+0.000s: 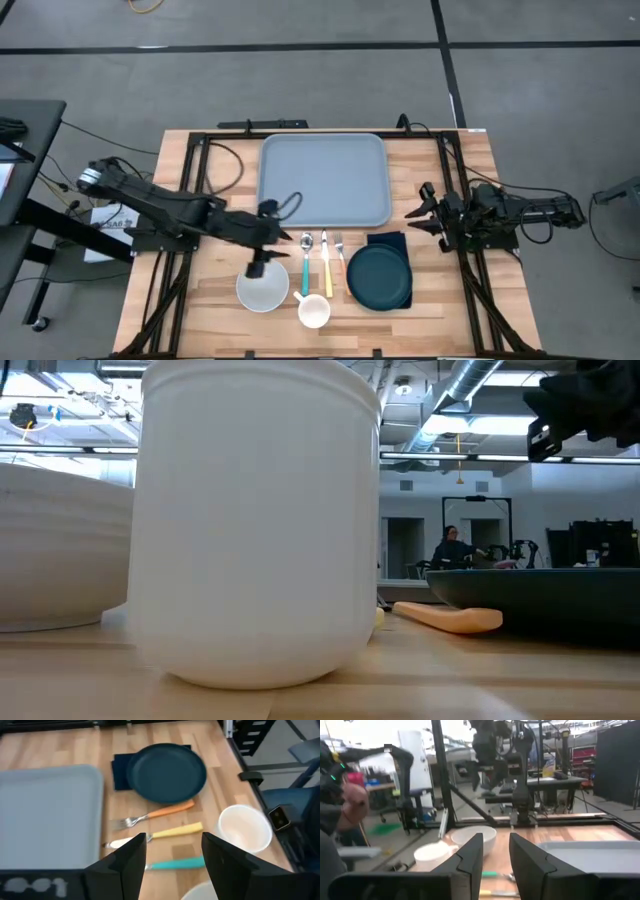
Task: Set up tray
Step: Put the white mug on the top left of the gray tray
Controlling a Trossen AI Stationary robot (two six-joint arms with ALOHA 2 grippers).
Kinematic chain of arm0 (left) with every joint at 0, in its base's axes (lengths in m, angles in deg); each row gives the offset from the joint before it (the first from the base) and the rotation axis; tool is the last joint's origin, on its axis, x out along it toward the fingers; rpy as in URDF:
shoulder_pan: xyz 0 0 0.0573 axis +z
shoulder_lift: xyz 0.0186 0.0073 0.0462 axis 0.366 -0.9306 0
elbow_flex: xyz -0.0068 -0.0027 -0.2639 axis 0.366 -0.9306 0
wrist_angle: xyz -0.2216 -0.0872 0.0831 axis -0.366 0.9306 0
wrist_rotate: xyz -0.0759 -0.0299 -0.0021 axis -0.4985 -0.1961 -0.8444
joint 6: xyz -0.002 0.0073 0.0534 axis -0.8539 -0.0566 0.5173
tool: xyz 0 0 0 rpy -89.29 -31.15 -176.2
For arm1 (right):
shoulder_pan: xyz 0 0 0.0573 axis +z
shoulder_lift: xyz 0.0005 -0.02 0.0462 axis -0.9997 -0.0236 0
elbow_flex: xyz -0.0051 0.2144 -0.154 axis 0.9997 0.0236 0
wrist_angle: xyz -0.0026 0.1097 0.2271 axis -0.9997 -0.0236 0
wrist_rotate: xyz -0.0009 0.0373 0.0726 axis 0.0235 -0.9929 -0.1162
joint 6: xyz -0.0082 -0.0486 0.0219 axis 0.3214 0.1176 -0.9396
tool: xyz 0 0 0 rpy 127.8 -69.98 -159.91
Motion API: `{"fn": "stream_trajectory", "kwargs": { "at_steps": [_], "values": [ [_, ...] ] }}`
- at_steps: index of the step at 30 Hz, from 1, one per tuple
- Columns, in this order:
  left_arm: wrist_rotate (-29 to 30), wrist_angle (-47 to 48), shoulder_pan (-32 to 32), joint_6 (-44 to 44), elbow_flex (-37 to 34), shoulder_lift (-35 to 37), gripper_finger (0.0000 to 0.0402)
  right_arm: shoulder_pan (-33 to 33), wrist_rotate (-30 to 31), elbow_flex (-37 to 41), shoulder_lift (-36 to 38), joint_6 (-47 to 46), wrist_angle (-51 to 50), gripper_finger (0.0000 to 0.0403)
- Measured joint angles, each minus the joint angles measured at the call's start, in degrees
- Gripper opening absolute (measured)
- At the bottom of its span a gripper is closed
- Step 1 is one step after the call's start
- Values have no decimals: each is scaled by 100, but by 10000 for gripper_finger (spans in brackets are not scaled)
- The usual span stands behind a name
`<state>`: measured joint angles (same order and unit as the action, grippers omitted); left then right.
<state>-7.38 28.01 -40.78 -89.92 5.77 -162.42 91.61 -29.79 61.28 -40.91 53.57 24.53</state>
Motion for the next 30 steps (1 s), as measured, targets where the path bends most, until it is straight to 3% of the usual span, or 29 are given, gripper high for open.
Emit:
{"fn": "stream_trajectory", "kwargs": {
  "at_steps": [8, 18, 30],
  "values": [
    [-525, 168, 0, -272, 739, -1175, 180, 46, -1175, 0, -534, 258, -450, 87],
    [-782, 192, 33, -903, 1127, -1958, 180, 439, -725, 0, -1417, 259, -159, 87],
    [-872, 734, -14, -1814, 1523, -1986, 180, 563, -509, 0, -1579, 217, 23, 87]
  ]
}}
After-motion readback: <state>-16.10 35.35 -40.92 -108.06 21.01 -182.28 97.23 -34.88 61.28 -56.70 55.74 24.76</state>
